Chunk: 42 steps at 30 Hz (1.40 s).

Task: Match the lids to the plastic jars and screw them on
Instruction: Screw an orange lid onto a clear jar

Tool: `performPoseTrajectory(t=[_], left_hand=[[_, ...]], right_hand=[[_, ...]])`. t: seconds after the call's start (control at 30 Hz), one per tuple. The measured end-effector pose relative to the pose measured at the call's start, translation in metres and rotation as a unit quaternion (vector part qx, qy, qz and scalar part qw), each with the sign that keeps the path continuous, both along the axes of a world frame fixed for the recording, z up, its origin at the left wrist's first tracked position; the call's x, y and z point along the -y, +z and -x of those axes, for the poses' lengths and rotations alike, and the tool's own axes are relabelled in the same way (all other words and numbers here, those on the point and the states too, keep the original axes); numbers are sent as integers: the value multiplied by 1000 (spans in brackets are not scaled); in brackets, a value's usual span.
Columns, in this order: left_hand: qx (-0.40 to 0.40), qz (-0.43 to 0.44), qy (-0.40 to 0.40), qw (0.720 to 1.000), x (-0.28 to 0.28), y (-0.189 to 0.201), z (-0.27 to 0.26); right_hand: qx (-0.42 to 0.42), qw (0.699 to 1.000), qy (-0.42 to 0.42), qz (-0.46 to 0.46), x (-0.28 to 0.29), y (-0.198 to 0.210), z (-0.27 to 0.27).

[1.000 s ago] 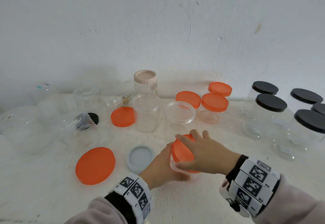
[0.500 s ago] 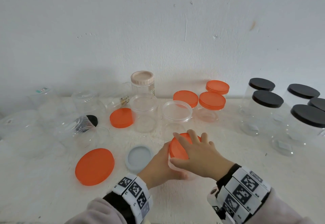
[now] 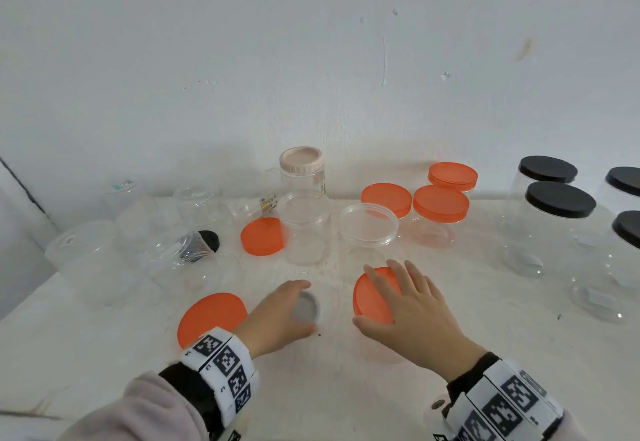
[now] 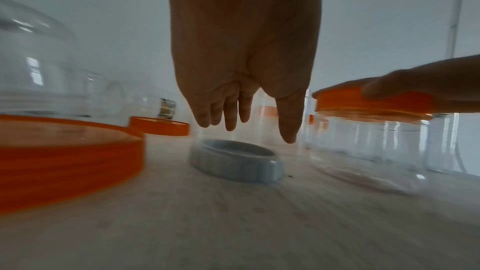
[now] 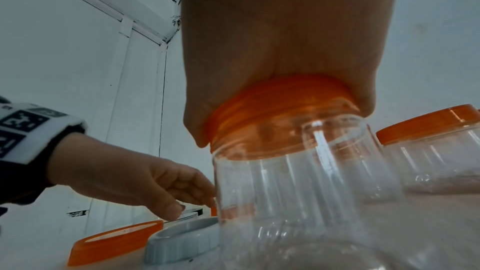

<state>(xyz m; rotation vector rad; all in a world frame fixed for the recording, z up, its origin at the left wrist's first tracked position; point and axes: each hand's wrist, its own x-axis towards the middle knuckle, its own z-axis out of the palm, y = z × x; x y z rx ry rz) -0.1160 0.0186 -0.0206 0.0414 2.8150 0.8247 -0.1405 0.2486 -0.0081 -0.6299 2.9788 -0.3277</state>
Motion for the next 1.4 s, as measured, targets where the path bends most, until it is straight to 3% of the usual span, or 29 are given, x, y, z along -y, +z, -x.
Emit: performPoseTrajectory(t=[0.17,0.37,0.57,0.63,0.8,0.97,1.23,1.4], left_hand=[[9,32,54,998,51,7,-11],[42,86,51,994,84,4,-22],[54,138,59,987,92,-3,-26],[64,151,64,984,93,-5,-27],[83,154,73,982,94,-7,-29],[75,159,64,982,97,-7,-31],[72,145,58,985,101,-9,-33],[66,145,51,986,105,-12,-32]], right_hand=[[-3,1000,2,7,1,-1,0],[4,1000,2,18,-1,1,-2],[122,987,46,92,-17,13,5],[124,986,39,103,-27,17,9],[53,990,-90,93,-64,16,40],[16,972,-224,73,-99,13,85],[9,942,-318,105,-115,5,120],[-2,944,-320,83,-113,1,126]])
